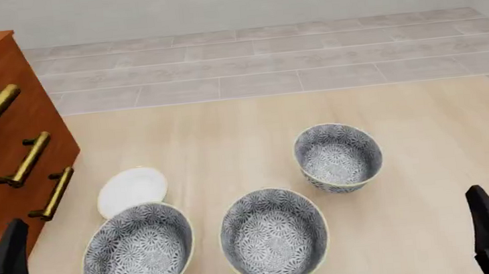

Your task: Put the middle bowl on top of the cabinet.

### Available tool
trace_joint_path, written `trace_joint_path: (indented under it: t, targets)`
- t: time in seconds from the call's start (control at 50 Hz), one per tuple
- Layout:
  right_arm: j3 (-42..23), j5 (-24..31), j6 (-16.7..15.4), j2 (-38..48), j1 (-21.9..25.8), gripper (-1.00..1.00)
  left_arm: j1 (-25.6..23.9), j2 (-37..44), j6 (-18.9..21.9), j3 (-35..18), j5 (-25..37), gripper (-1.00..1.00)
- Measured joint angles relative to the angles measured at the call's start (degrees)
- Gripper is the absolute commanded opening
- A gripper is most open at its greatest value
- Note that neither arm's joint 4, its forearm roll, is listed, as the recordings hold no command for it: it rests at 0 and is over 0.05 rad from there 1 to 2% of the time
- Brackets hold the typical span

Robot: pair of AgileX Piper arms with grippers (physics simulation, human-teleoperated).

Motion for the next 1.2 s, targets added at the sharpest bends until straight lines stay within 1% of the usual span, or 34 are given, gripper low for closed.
trace_joint_path:
  t: [0.36,0.56,0.66,0.78,0.94,1.2]
  targets:
    - [-0.14,0.01,0.28,-0.04,0.15,1.0,-0.58,-2.26,-0.38,1.62,0.95,1.0]
    - [-0.15,-0.06,0.65,-0.09,-0.03,1.0,-1.14,-2.42,-0.74,0.8,1.94,1.0]
    - [-0.18,-0.08,0.91,-0.1,-0.13,1.0,-2.46,-1.67,-0.58,-0.14,2.35,1.0]
    - [-0.2,-0.09,1.21,-0.11,-0.23,1.0,-4.55,1.69,-0.2,-1.36,0.9,1.0]
    - [-0.19,-0.15,1.54,-0.13,-0.38,1.0,-7.45,6.99,0.11,-4.39,-0.87,1.0]
    - [-0.28,-0.16,1.98,-0.16,-0.71,1.0,-12.32,16.65,1.35,-12.49,-1.5,1.0]
